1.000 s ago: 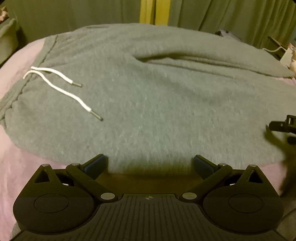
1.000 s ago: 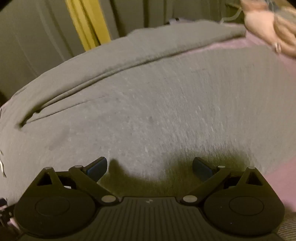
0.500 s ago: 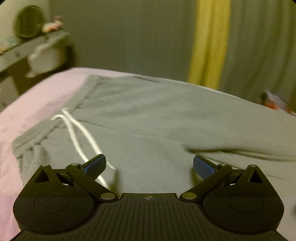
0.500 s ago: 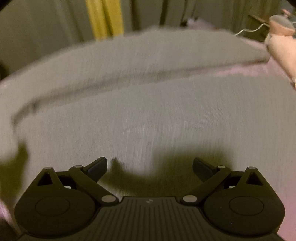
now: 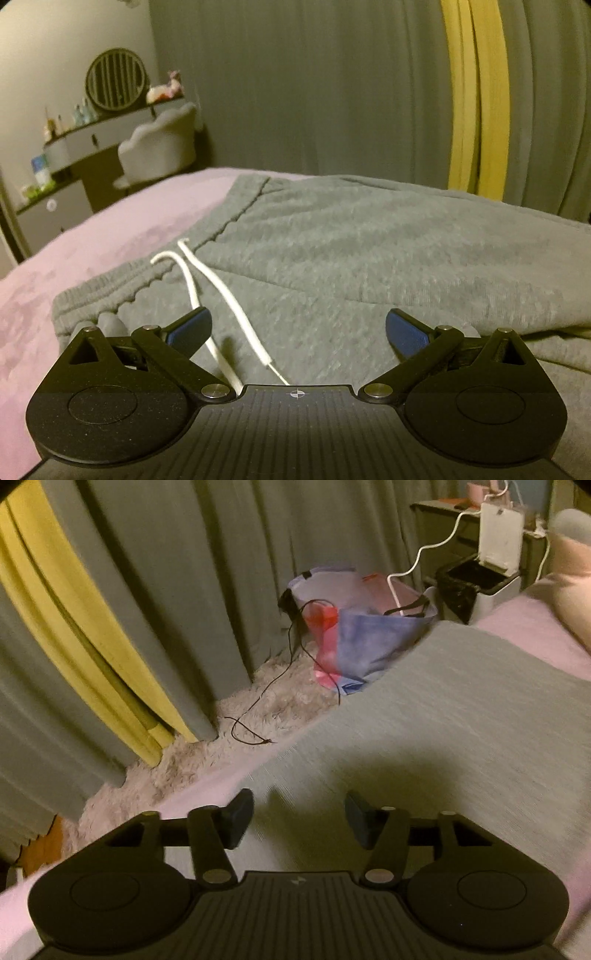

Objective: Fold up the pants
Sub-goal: 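Move both grippers over the grey sweatpants, right gripper toward a leg cuff, then close the right gripper on the grey pant leg cuff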

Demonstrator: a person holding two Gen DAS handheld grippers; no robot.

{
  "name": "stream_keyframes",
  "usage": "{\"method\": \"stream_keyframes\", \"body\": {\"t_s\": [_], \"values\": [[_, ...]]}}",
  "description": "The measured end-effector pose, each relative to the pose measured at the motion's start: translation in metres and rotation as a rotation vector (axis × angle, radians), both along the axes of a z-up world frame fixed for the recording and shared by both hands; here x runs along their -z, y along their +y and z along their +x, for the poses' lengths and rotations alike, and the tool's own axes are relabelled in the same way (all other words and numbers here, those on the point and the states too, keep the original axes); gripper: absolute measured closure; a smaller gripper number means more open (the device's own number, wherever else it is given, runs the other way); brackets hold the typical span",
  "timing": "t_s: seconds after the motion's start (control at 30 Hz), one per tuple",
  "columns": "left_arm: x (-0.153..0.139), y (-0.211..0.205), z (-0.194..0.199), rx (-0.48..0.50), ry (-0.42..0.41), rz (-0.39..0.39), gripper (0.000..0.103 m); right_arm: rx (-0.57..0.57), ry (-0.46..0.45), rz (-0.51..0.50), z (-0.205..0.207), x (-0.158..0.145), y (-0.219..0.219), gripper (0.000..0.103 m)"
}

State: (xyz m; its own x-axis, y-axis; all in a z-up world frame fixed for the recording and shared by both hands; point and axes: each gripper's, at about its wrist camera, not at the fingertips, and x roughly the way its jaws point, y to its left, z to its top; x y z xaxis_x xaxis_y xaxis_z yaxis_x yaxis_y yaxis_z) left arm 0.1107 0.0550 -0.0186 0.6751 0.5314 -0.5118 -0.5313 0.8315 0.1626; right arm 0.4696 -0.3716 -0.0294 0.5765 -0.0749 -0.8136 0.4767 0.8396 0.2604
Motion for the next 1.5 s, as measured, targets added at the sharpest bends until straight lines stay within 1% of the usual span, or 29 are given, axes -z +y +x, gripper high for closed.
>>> {"method": "stream_keyframes", "body": {"t_s": [0.07,0.1,0.17,0.2,0.23,0.27,0.33,0.4,0.47,0.57,0.63,0.67,0.73,0.8,0.83,0.9,0.93,0.97,1.0,1.03,1.07,1.1,1.13,1.27,1.37,1.4,1.43,1.47,1.5], "values": [[0.004,-0.001,0.002,0.014,0.019,-0.001,0.000,0.030,0.034,0.017,0.025,0.013,0.001,0.041],[0.007,0.000,0.005,0.015,0.033,-0.008,0.000,0.046,0.037,0.015,0.030,0.018,0.002,0.037],[0.011,0.000,0.008,0.012,0.051,-0.010,0.000,0.060,0.042,-0.034,0.033,0.023,0.006,0.037],[0.012,0.000,0.008,0.009,0.055,-0.012,0.000,0.053,0.050,-0.060,0.032,0.023,0.009,0.043],[0.013,0.001,0.008,0.008,0.054,-0.018,0.000,0.047,0.056,-0.088,0.032,0.024,0.012,0.058],[0.013,0.002,0.008,0.007,0.054,-0.027,0.000,0.043,0.063,-0.108,0.030,0.023,0.011,0.066],[0.013,0.004,0.008,0.000,0.054,-0.047,0.000,0.012,0.034,-0.061,0.018,0.018,0.004,0.096],[0.012,0.006,0.005,-0.006,0.051,-0.072,0.000,0.007,-0.008,-0.014,-0.001,0.008,-0.007,0.096],[0.010,0.008,0.003,-0.022,0.045,-0.092,0.000,-0.019,-0.081,0.010,-0.035,-0.006,-0.018,0.097],[0.007,0.011,-0.001,-0.060,0.031,-0.108,0.000,-0.029,-0.194,0.096,-0.122,-0.020,-0.041,0.098],[0.006,0.011,-0.004,-0.067,0.021,-0.119,0.000,-0.009,-0.227,0.100,-0.184,-0.021,-0.050,0.101],[0.005,0.010,-0.005,-0.068,0.016,-0.123,0.000,0.010,-0.229,0.103,-0.213,-0.017,-0.055,0.103],[0.004,0.008,-0.007,-0.060,0.014,-0.126,0.000,0.049,-0.160,0.029,-0.267,0.000,-0.059,0.103],[0.002,0.003,-0.009,-0.052,0.022,-0.117,0.000,0.069,-0.100,0.007,-0.300,0.016,-0.069,0.103],[0.001,0.002,-0.009,-0.049,0.024,-0.116,0.000,0.082,-0.101,0.024,-0.306,0.017,-0.076,0.102],[-0.001,-0.002,-0.012,-0.043,0.020,-0.118,0.000,0.110,-0.149,0.100,-0.302,0.010,-0.092,0.098],[-0.002,-0.003,-0.013,-0.042,0.017,-0.115,0.000,0.113,-0.192,0.114,-0.297,0.003,-0.097,0.098],[-0.003,-0.005,-0.015,-0.043,0.016,-0.104,0.000,0.100,-0.226,0.082,-0.287,-0.007,-0.098,0.098],[-0.004,-0.007,-0.015,-0.043,0.015,-0.093,0.000,0.083,-0.243,0.041,-0.277,-0.013,-0.098,0.091],[-0.004,-0.009,-0.016,-0.040,0.016,-0.089,0.000,0.066,-0.243,0.010,-0.263,-0.017,-0.098,0.074],[-0.004,-0.010,-0.016,-0.037,0.016,-0.090,0.000,0.054,-0.234,-0.009,-0.250,-0.018,-0.098,0.066],[-0.004,-0.010,-0.016,-0.033,0.016,-0.097,0.000,0.037,-0.231,-0.033,-0.234,-0.019,-0.095,0.052],[-0.003,-0.010,-0.016,-0.031,0.016,-0.105,0.000,0.011,-0.227,-0.064,-0.217,-0.020,-0.091,0.051],[0.002,-0.009,-0.012,-0.034,0.042,-0.102,0.000,-0.054,-0.190,-0.188,-0.177,-0.012,-0.075,0.051],[0.006,-0.006,-0.009,-0.036,0.052,-0.119,0.000,-0.079,-0.102,-0.294,-0.149,0.003,-0.064,0.057],[0.007,-0.004,-0.009,-0.037,0.055,-0.123,0.000,-0.077,-0.087,-0.330,-0.142,0.007,-0.063,0.067],[0.008,-0.003,-0.008,-0.039,0.057,-0.127,0.000,-0.072,-0.074,-0.363,-0.136,0.010,-0.063,0.080],[0.009,-0.002,-0.007,-0.040,0.059,-0.132,0.000,-0.065,-0.060,-0.381,-0.131,0.013,-0.064,0.086],[0.009,-0.001,-0.007,-0.040,0.058,-0.138,0.000,-0.052,-0.047,-0.381,-0.125,0.016,-0.066,0.087]]}}
